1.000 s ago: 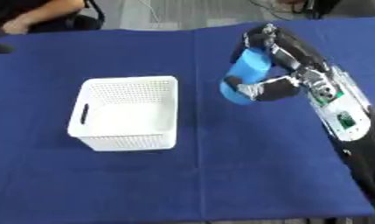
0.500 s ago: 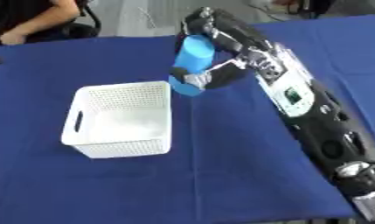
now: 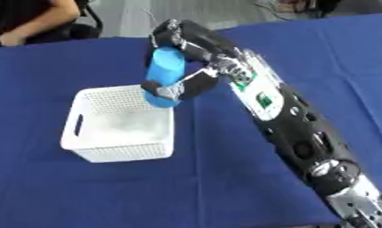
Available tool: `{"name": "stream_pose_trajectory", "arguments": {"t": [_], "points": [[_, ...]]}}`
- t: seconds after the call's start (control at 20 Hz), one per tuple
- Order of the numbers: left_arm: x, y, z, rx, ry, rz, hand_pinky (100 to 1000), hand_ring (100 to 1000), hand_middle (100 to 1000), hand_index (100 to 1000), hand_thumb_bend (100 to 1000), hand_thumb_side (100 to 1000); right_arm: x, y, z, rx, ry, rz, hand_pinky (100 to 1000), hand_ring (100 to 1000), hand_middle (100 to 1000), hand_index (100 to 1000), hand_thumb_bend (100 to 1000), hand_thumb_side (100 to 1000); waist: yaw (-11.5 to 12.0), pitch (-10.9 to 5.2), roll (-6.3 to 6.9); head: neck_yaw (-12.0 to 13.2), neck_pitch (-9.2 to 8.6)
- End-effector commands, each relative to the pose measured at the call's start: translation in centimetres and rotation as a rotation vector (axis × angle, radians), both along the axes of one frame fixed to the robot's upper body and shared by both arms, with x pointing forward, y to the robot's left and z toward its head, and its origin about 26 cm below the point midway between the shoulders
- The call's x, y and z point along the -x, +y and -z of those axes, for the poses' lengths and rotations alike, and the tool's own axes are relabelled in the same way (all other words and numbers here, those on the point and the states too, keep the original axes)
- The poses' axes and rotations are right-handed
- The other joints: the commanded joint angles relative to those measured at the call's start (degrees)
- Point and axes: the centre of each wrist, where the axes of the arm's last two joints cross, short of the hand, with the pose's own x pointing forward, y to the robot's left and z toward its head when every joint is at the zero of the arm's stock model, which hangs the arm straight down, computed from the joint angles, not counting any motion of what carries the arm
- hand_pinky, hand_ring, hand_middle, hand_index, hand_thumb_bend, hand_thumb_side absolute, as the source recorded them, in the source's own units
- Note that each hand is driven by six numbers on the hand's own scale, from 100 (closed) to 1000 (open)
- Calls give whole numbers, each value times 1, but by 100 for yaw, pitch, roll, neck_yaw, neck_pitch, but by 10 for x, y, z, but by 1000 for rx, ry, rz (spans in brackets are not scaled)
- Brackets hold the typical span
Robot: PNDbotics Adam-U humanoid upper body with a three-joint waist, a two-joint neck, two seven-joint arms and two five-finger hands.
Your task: Pick up objects on the table and place them in the box.
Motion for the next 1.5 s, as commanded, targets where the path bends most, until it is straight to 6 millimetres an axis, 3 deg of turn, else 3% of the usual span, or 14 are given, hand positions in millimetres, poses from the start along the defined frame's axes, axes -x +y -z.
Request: {"name": "stream_pose_trajectory", "arguments": {"t": [0.05, 0.35, 0.6, 0.8, 0.85, 0.9, 0.95, 1.15, 1.3, 1.5], "points": [[1, -3, -9, -12, -31, 18, 740, 778, 908, 912, 1000, 822, 6, 20, -17, -18, -28, -46, 100, 100, 114, 261, 100, 423, 31, -85, 1, -74, -77], [1, -4, -8, -14, -27, 30, 740, 778, 908, 911, 1000, 824, 12, 38, -16, -2, -23, -92, 100, 100, 124, 267, 100, 465, 99, -81, -26, -91, -52], [0, -5, -9, -14, -26, 35, 739, 778, 908, 911, 1000, 824, 13, 41, -14, 7, -29, -99, 100, 100, 128, 270, 100, 476, 124, -77, -46, -82, -42], [0, -5, -9, -14, -26, 38, 739, 778, 908, 910, 1000, 825, 12, 39, -13, 5, -44, -89, 100, 100, 193, 324, 100, 580, 129, -76, -52, -75, -41], [0, -5, -9, -14, -26, 39, 739, 778, 908, 910, 1000, 824, 12, 38, -16, 5, -67, -83, 100, 100, 181, 311, 100, 711, 131, -78, -51, -75, -39], [0, -5, -9, -15, -26, 41, 739, 778, 908, 910, 1000, 824, 12, 37, -19, 1, -102, -75, 100, 100, 178, 308, 100, 731, 134, -78, -50, -79, -39], [0, -6, -9, -15, -26, 43, 739, 778, 908, 910, 1000, 825, 11, 35, -22, -8, -139, -59, 100, 100, 163, 293, 100, 812, 144, -79, -49, -98, -41], [-1, -8, -10, -16, -29, 59, 740, 778, 908, 910, 1000, 824, 2, 30, -20, -55, -259, 23, 100, 100, 154, 283, 100, 864, 208, -67, -45, -156, -77], [-1, -8, -11, -15, -32, 63, 740, 779, 908, 910, 1000, 824, -2, 28, -18, -111, -333, 75, 100, 100, 148, 280, 100, 852, 243, -60, -42, -151, -84], [-1, -9, -11, -16, -33, 66, 740, 779, 908, 910, 1000, 814, -3, 30, -14, -141, -397, 92, 100, 100, 146, 275, 100, 932, 253, -57, -44, -147, -85]]}}
